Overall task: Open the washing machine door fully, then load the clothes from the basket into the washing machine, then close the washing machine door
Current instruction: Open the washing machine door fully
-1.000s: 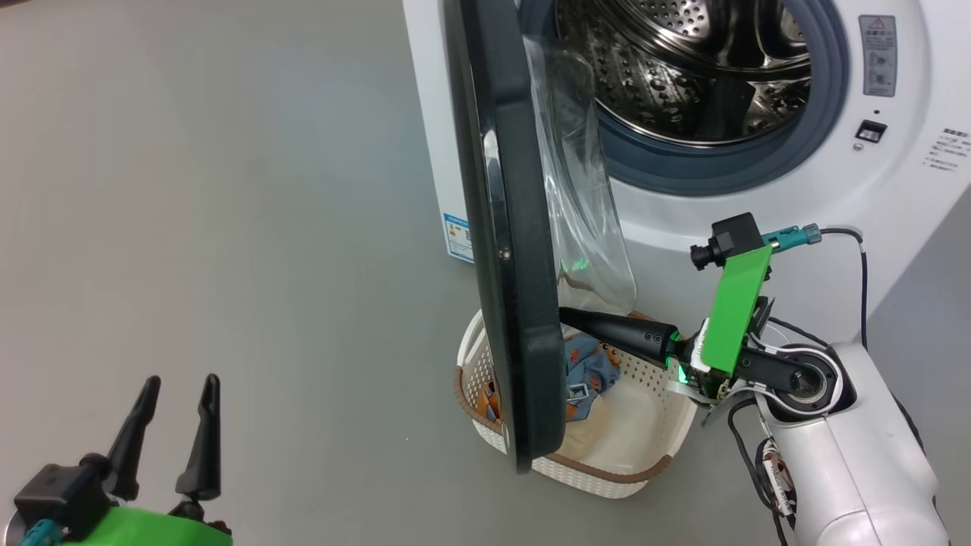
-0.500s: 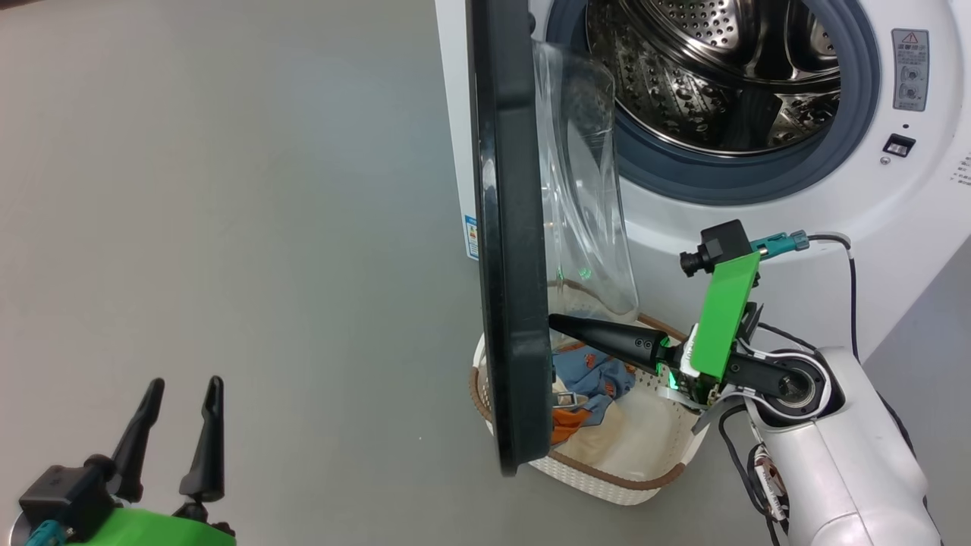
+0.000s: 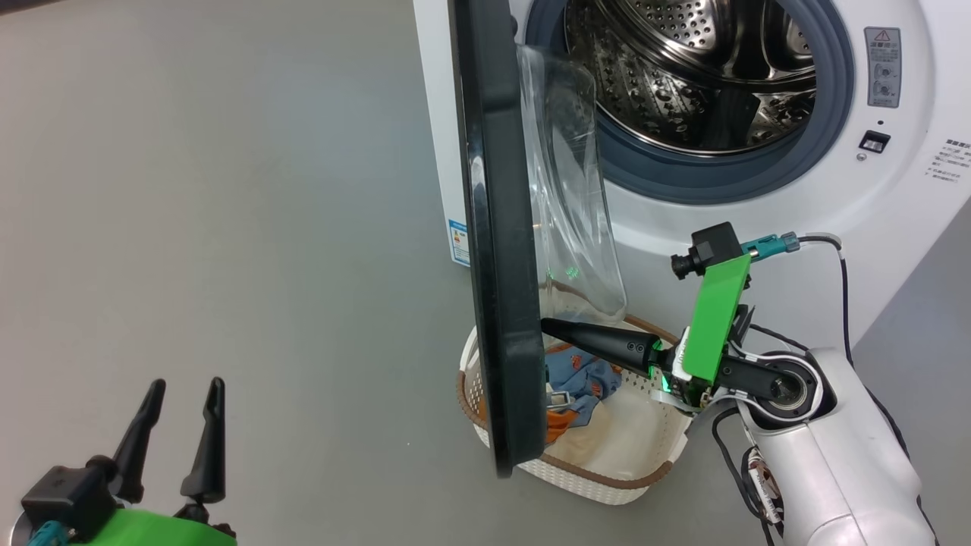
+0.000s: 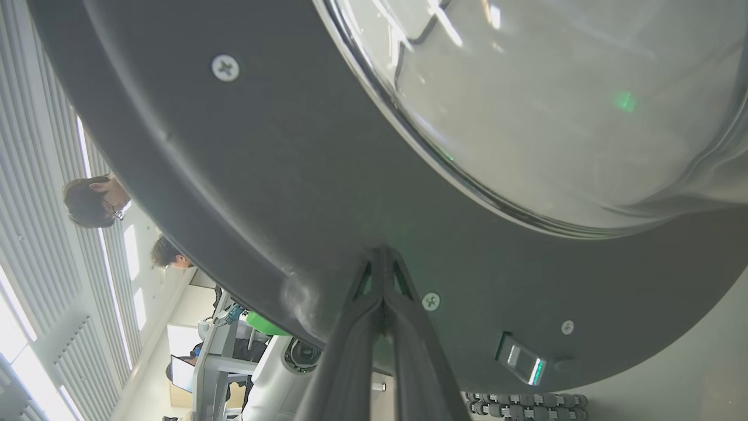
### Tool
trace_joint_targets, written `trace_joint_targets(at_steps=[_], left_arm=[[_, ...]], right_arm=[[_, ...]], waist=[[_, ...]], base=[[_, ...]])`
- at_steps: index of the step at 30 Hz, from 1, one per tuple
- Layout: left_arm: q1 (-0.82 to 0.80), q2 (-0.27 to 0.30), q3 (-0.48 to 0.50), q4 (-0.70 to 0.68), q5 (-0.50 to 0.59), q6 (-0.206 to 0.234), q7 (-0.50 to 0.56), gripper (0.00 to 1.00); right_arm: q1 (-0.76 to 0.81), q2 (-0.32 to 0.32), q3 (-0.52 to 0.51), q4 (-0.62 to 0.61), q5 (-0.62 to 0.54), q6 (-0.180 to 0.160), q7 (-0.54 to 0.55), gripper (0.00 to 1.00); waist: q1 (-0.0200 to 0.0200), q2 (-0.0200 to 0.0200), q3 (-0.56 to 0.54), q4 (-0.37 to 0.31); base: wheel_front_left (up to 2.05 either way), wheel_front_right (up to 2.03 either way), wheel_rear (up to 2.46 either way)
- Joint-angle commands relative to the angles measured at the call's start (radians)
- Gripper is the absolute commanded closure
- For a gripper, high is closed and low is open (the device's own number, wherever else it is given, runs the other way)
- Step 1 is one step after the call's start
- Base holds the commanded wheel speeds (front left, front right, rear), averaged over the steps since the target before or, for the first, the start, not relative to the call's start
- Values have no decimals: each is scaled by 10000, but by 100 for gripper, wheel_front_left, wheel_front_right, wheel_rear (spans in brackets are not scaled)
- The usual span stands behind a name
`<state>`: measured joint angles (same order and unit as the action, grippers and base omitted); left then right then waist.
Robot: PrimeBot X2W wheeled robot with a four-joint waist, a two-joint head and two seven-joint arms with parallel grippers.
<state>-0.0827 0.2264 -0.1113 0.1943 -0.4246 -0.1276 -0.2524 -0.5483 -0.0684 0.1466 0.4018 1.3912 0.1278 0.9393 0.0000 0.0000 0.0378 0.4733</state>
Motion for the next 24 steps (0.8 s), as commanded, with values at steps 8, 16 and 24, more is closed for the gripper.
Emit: trace_joint_targets(at_steps=[8, 16, 24], left_arm=[[-72, 261, 351, -218, 45, -31, -94, 0], [14, 255, 341, -339, 228, -31, -94, 0], [71, 240, 420, -468, 264, -31, -94, 0]], right_arm=[[-82, 23, 141, -459, 108, 29, -220, 91], [126, -186, 70, -821, -8, 29, -452, 0], [378, -400, 256, -2002, -640, 29, -1378, 0]], waist=[[0, 0, -44, -288], [0, 0, -161, -932], [0, 0, -241, -1707]], base=[[0, 0, 0], [0, 0, 0], [0, 0, 0]])
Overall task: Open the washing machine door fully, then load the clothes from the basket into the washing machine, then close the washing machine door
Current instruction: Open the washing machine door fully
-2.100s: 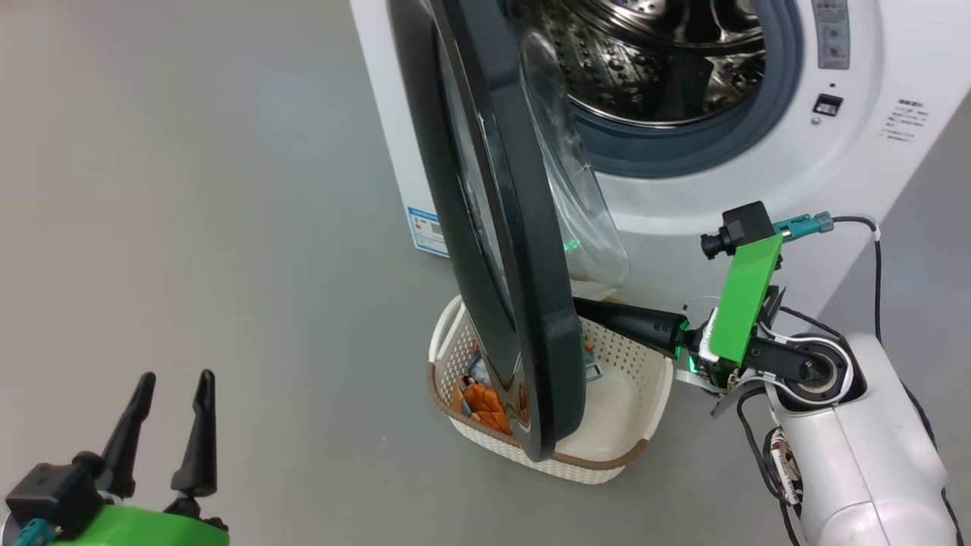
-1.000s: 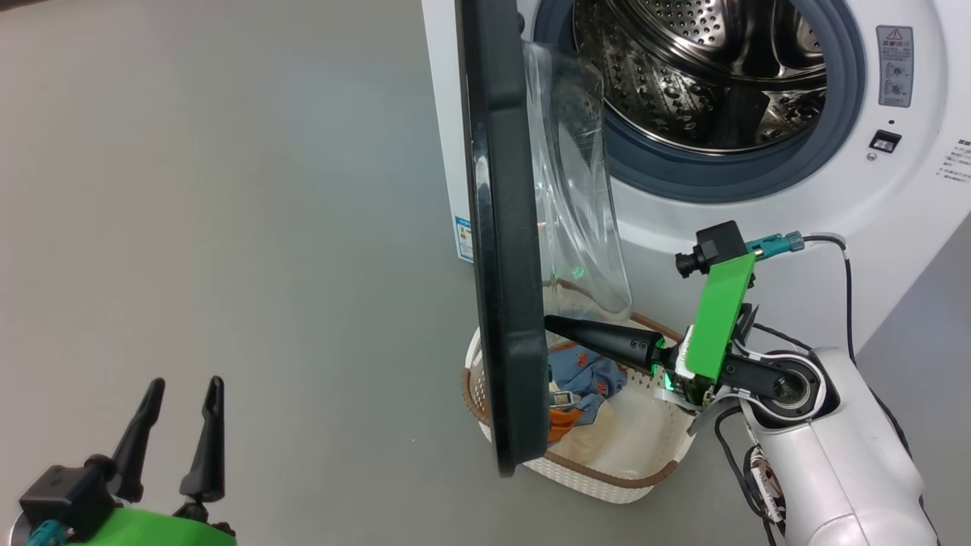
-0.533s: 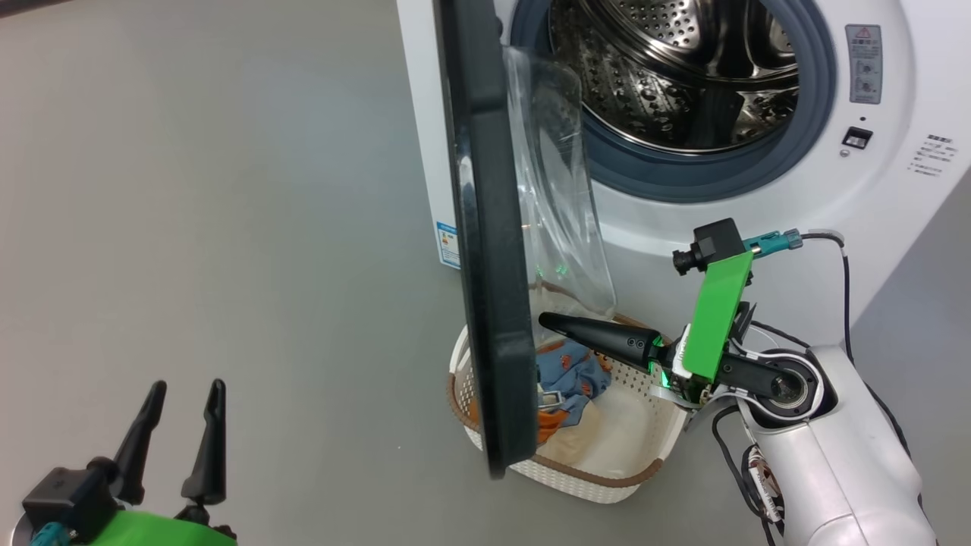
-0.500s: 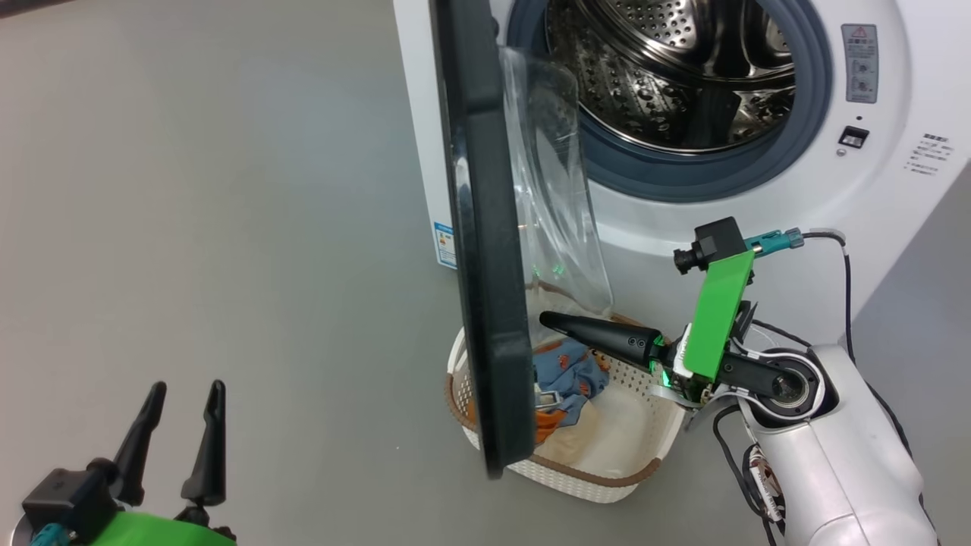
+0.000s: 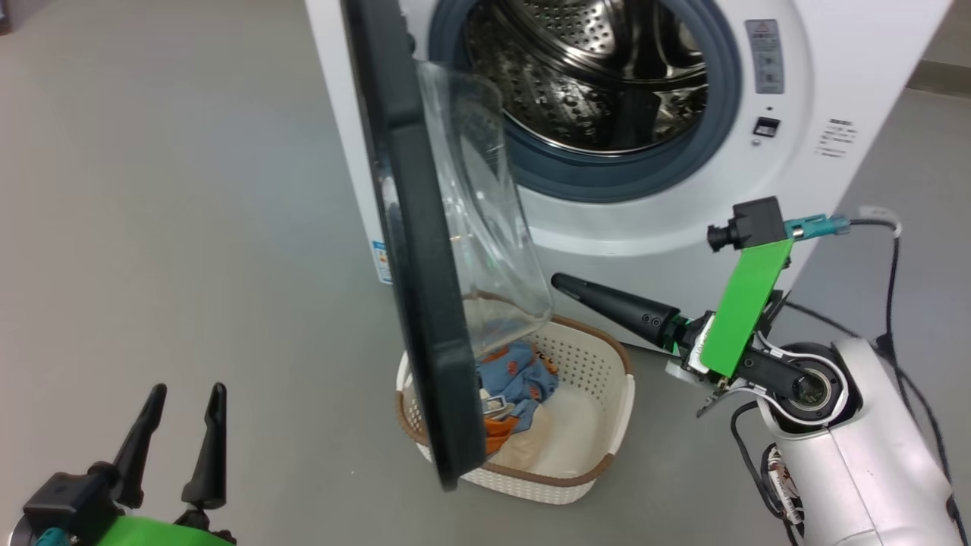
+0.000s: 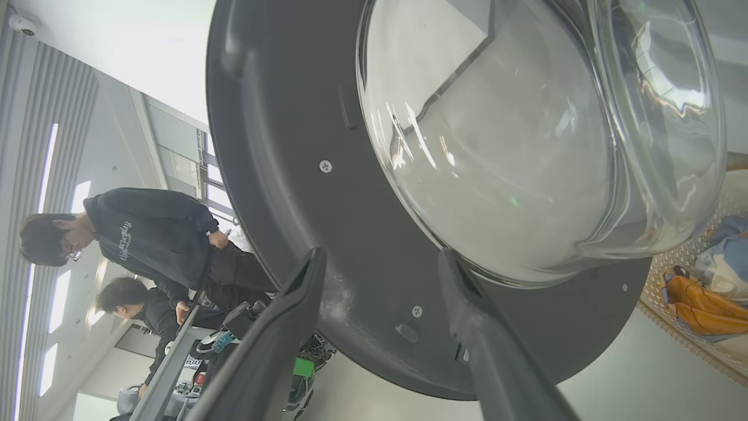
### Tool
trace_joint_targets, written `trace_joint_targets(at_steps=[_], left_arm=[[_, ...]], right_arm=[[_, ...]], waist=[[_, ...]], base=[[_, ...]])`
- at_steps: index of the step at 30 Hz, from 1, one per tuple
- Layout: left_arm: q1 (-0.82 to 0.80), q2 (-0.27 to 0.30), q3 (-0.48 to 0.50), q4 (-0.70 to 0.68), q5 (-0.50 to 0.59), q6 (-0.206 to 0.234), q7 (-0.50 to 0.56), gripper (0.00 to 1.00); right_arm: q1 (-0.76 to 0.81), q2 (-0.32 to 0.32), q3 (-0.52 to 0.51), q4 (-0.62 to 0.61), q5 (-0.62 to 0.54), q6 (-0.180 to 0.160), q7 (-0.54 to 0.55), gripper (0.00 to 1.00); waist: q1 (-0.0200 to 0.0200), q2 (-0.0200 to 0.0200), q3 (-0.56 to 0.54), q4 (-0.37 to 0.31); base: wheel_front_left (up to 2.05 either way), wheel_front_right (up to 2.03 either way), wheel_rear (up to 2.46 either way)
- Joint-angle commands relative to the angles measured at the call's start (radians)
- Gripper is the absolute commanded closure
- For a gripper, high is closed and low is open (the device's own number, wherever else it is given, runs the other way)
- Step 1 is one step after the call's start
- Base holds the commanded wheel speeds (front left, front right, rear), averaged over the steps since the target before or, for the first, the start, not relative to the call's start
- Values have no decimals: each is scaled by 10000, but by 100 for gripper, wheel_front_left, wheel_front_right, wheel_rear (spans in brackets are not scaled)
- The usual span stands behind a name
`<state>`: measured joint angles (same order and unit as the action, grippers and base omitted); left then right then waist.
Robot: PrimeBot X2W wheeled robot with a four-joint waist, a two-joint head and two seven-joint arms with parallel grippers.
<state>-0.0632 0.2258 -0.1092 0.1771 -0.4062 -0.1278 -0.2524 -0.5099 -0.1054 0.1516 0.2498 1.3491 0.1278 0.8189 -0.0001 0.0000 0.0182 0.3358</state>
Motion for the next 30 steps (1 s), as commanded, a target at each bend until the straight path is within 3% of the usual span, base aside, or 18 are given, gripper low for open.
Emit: trace_joint_targets(at_steps=[1, 15, 30], left_arm=[[-124, 245, 419, -313, 77, -29, -94, 0], [139, 242, 725, -488, 116, -29, -94, 0], [617, 216, 1004, -812, 111, -29, -94, 0]], right_arm=[[33, -101, 264, -689, -398, 29, -398, 0], [1009, -1272, 1235, -2727, -1866, 29, -3255, 0], [1998, -2520, 2059, -3343, -4303, 29, -7132, 0]], waist=[[1, 0, -40, -426], [1, 0, -146, -1695], [1, 0, -110, -2824]], base=[[0, 0, 0], [0, 0, 0], [0, 0, 0]])
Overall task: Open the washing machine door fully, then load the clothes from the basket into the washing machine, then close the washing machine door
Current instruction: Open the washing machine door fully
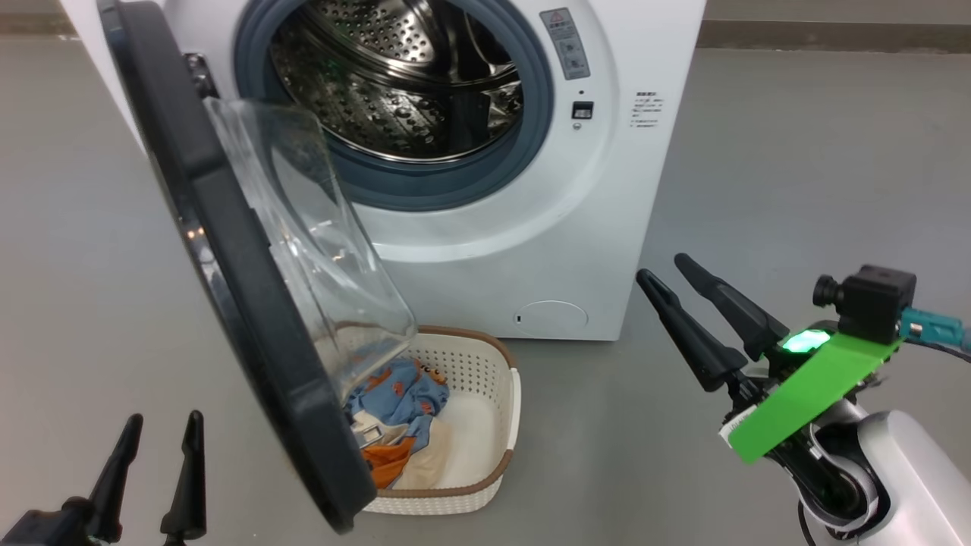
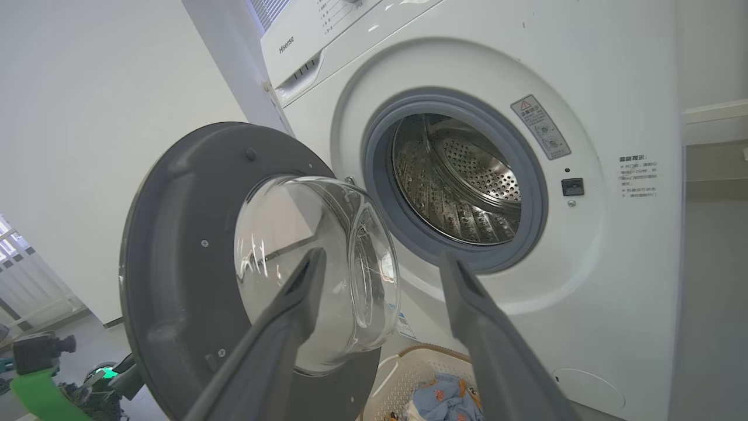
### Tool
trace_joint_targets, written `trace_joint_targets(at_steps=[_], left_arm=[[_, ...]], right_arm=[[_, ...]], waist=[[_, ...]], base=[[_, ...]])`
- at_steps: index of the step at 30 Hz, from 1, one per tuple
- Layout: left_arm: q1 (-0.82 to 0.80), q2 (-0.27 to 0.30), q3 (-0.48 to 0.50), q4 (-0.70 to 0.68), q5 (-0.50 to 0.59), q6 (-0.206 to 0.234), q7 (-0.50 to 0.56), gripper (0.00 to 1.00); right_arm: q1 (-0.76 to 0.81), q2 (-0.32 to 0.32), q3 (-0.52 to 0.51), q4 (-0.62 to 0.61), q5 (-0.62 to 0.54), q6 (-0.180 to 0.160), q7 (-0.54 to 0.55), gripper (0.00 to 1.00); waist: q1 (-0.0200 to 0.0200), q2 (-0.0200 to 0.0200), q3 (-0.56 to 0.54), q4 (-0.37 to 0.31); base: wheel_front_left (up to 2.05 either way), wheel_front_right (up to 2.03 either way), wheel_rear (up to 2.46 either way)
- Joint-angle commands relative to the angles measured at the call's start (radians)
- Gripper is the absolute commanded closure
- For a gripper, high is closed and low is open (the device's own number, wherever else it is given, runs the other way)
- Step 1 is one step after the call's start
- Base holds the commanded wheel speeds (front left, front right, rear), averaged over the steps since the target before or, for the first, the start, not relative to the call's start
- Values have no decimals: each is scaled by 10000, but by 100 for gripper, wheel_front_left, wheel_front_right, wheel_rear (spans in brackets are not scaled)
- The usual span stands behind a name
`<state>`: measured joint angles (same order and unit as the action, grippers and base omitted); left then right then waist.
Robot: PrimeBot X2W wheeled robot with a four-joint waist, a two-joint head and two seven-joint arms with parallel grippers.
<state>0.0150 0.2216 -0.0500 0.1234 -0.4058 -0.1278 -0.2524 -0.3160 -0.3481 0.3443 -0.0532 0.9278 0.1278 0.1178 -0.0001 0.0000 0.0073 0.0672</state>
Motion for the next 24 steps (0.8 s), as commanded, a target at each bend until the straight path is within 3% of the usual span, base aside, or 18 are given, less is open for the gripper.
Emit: trace_joint_targets(at_steps=[1, 6, 14, 24], left_arm=[[-130, 248, 438, -294, 114, -29, -94, 0], [-26, 230, 491, -380, 111, -29, -94, 0], [-12, 237, 611, -546, 66, -29, -94, 0], [41, 233, 604, -639, 77, -29, -94, 0]], right_arm=[[141, -148, 171, -294, -215, 29, -382, 0], [498, -396, 291, 86, -659, 29, -1508, 0], [1273, -223, 94, 823, -1007, 29, -3072, 0], [2064, 317, -817, 1722, -2527, 29, -3778, 0]], waist=[[1, 0, -4, -191], [1, 0, 28, -414], [1, 0, 161, -620], [1, 0, 162, -657]], base=[[0, 0, 0], [0, 0, 0], [0, 0, 0], [0, 0, 0]])
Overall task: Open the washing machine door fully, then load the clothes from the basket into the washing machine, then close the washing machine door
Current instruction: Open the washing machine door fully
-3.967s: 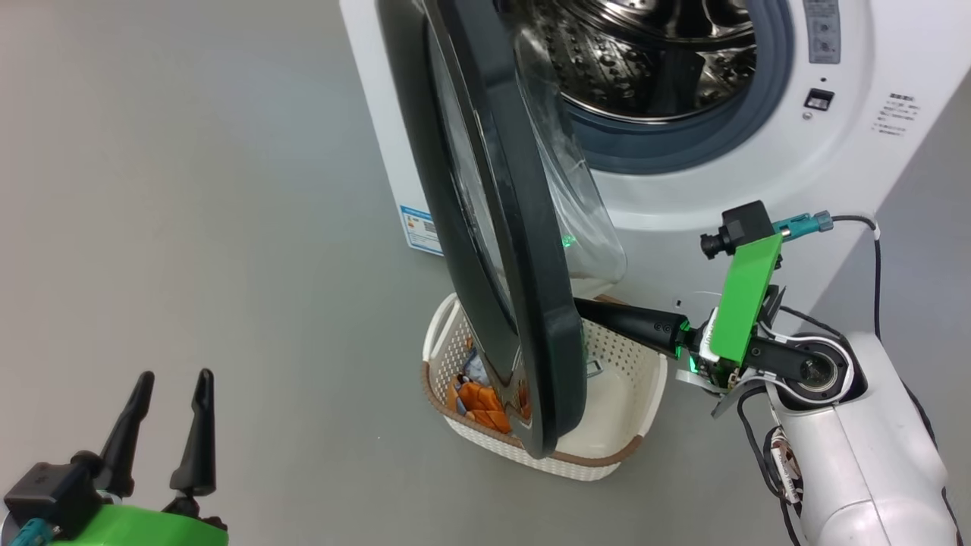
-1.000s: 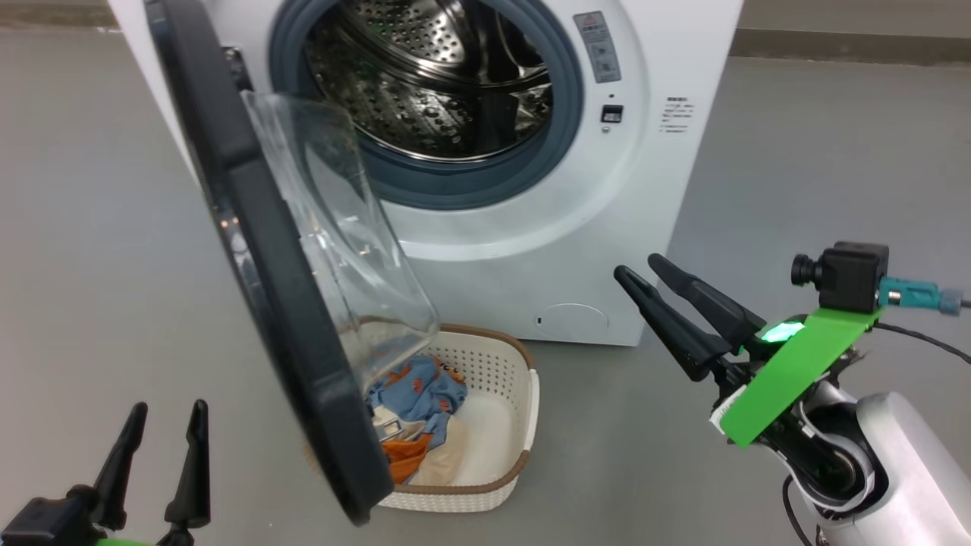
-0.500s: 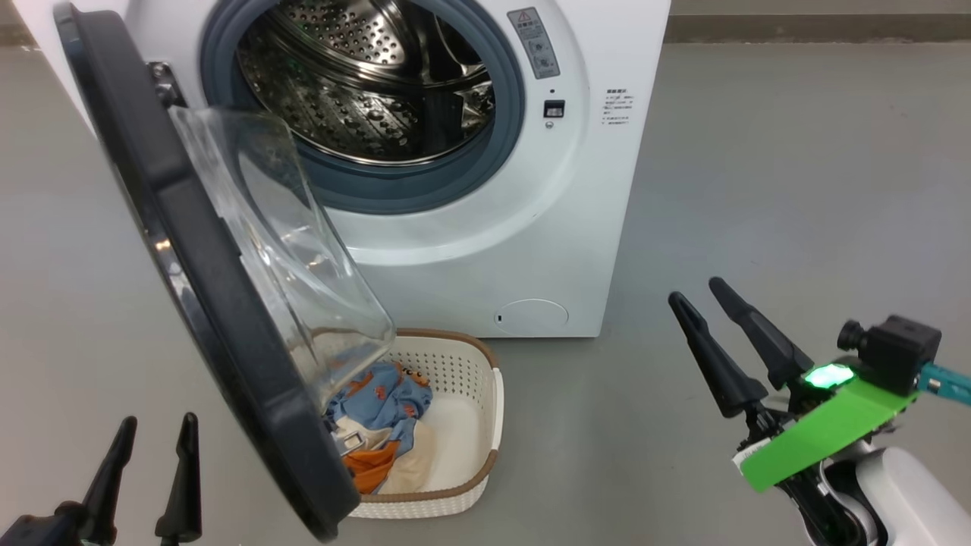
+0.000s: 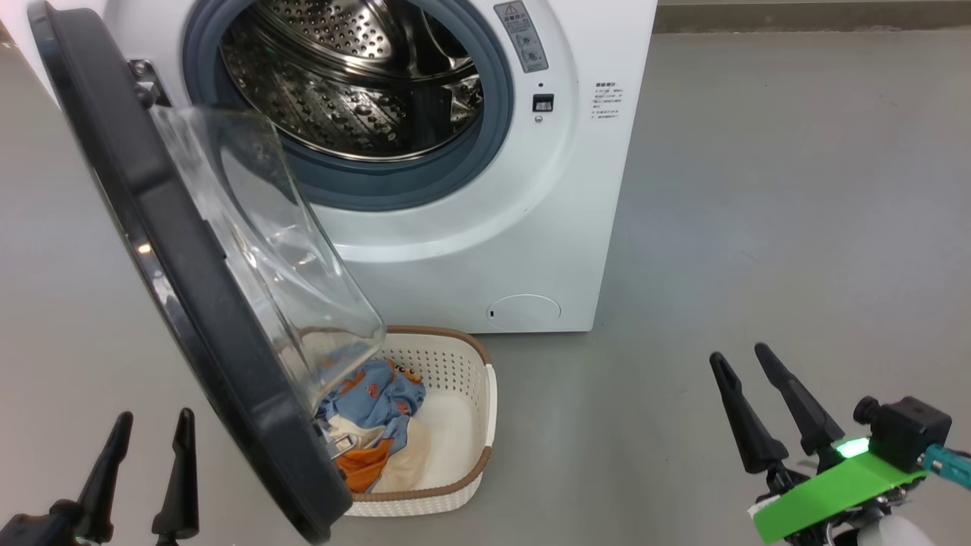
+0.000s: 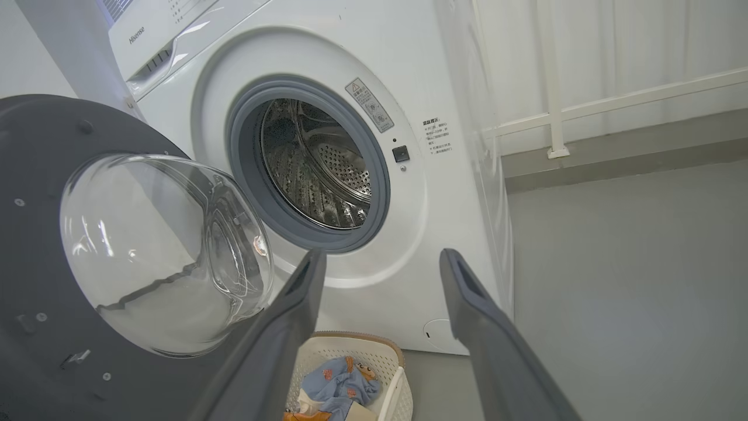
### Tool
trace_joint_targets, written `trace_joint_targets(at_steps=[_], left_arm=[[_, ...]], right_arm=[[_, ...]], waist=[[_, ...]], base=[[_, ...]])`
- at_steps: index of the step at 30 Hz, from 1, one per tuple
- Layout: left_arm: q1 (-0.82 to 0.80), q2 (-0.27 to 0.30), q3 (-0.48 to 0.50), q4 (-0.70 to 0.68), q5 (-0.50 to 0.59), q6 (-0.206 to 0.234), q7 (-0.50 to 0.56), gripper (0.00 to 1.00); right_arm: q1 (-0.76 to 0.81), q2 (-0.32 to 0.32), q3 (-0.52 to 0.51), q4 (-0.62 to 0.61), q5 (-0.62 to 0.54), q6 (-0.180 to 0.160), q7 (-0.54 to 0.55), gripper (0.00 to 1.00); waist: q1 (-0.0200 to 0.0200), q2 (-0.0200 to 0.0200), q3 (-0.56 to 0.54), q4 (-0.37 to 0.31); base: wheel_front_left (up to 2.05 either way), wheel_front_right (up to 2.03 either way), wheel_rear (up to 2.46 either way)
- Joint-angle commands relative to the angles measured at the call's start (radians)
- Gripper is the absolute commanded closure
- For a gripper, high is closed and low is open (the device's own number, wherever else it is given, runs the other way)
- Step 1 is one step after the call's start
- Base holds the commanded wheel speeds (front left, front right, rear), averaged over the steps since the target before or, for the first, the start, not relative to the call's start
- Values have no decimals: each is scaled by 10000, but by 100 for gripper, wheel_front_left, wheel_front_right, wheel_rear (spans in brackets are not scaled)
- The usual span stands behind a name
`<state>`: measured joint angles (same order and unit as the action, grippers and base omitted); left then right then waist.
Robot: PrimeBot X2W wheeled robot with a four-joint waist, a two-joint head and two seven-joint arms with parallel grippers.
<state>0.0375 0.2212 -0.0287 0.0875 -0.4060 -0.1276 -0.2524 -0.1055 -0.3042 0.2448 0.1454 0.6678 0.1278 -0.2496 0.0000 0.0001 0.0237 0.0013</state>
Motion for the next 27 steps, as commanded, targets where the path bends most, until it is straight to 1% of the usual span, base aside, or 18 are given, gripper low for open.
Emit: trace_joint_targets(at_steps=[1, 10, 14, 27], left_arm=[[-182, 236, 379, -281, 86, -31, -94, 0], [-204, 262, 287, -207, 52, -31, -94, 0], [-244, 244, 191, -188, 36, -31, -94, 0], [-220, 223, 137, -79, 20, -31, -94, 0]], right_arm=[[41, -48, 110, -176, -126, 29, -110, 0], [449, 630, -827, -162, -1600, 29, -120, 0], [533, 802, -966, -209, -1814, 29, -120, 0], [701, 911, -1202, -365, -2065, 29, -121, 0]], waist=[[0, -1, -9, 11], [0, -1, -101, 75], [0, -1, -83, 129], [0, -1, -175, 193]], base=[[0, 0, 0], [0, 0, 0], [0, 0, 0], [0, 0, 0]])
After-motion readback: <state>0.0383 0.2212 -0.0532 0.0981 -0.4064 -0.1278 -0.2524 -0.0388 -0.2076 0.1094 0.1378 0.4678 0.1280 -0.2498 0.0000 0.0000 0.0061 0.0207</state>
